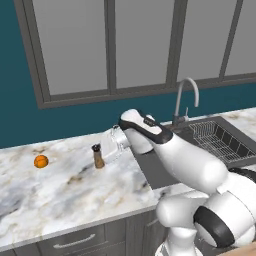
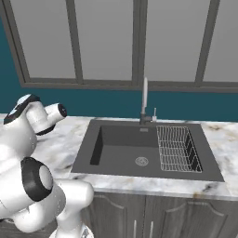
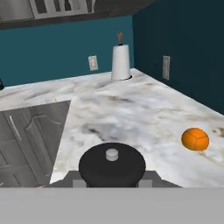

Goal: There are various items on the counter. Only move the condiments/shakers into the cabinet.

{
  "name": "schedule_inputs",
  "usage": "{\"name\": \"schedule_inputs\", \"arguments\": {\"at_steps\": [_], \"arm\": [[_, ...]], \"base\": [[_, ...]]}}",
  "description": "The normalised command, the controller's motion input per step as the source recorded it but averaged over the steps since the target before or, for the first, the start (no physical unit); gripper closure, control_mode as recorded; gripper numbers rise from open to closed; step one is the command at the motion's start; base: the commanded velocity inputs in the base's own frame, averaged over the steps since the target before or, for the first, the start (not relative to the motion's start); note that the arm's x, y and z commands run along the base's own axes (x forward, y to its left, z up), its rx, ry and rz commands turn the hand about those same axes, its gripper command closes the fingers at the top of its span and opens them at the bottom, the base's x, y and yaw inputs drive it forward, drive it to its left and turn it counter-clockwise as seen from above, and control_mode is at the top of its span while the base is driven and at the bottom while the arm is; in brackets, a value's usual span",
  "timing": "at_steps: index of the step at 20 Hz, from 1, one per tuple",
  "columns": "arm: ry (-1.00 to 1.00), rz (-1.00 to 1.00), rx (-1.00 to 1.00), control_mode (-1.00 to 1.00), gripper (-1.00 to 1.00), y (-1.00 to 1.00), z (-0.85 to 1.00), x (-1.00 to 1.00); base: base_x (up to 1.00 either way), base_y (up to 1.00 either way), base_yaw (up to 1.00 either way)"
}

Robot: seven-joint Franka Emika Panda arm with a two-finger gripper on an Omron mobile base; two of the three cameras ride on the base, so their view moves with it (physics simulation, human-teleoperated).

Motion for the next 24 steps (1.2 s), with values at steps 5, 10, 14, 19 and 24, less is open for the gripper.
{"name": "schedule_inputs", "arguments": {"at_steps": [5,10,14,19,24], "arm": [[-0.13,-0.05,0.0,-1.0,1.0,0.0,1.0,-0.01],[-0.18,-0.03,0.0,-1.0,1.0,0.0,1.0,-0.01],[-0.18,-0.01,0.02,-1.0,1.0,-0.21,1.0,-0.35],[-0.28,0.0,0.07,-1.0,1.0,-0.23,0.53,-0.52],[-0.01,0.0,0.0,1.0,1.0,0.0,0.0,-0.12]], "base": [[0.0,0.0,0.0],[0.0,0.0,0.0],[0.0,0.0,0.0],[0.0,0.0,0.0],[-0.6,-0.01,0.15]]}}
